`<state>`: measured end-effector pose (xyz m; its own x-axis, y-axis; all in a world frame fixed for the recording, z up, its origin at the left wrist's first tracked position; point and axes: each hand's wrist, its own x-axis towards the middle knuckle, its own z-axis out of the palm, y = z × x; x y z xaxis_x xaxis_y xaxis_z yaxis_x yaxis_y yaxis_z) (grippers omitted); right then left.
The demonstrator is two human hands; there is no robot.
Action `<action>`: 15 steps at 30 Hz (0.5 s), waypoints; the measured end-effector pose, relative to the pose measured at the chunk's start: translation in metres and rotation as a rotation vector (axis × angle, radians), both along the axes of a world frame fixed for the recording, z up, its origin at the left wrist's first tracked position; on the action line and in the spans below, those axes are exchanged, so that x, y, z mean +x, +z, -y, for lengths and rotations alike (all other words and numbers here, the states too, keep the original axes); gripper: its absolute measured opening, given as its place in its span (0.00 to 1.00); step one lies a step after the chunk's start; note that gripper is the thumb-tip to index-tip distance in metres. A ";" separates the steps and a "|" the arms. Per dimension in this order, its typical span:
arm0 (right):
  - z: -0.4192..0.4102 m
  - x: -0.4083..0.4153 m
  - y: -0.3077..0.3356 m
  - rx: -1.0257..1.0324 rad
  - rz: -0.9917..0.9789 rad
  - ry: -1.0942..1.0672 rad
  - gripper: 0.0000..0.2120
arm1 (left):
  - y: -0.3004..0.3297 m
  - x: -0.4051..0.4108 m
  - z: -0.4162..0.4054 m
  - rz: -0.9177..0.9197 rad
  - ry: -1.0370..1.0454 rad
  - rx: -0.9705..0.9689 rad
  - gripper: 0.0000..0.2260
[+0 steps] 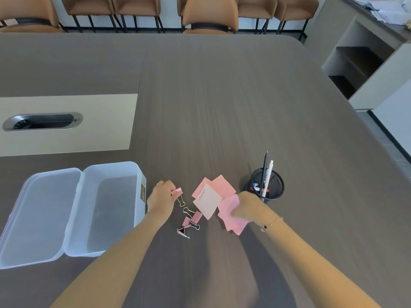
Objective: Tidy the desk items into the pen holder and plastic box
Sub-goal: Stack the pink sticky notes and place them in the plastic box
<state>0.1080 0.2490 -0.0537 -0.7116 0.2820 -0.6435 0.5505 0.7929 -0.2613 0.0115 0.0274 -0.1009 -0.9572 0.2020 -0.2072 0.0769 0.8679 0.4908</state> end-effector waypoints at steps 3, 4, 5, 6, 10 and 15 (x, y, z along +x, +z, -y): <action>0.001 -0.015 0.003 -0.044 -0.009 -0.032 0.10 | 0.002 -0.009 0.005 -0.046 -0.027 -0.032 0.07; 0.002 -0.019 0.004 -0.067 -0.037 -0.083 0.06 | 0.004 -0.010 0.003 -0.067 -0.030 -0.027 0.10; 0.001 -0.023 0.002 -0.091 -0.056 -0.145 0.10 | 0.006 -0.011 -0.001 -0.080 -0.031 -0.001 0.13; 0.003 -0.025 0.004 -0.137 -0.068 -0.212 0.20 | 0.008 -0.010 -0.007 -0.077 -0.040 0.042 0.14; 0.015 -0.036 -0.011 -0.098 -0.057 -0.130 0.21 | 0.011 0.000 -0.034 0.065 -0.221 0.135 0.16; 0.012 -0.044 -0.033 -0.020 -0.182 -0.162 0.19 | 0.004 0.005 -0.057 0.145 -0.170 0.063 0.28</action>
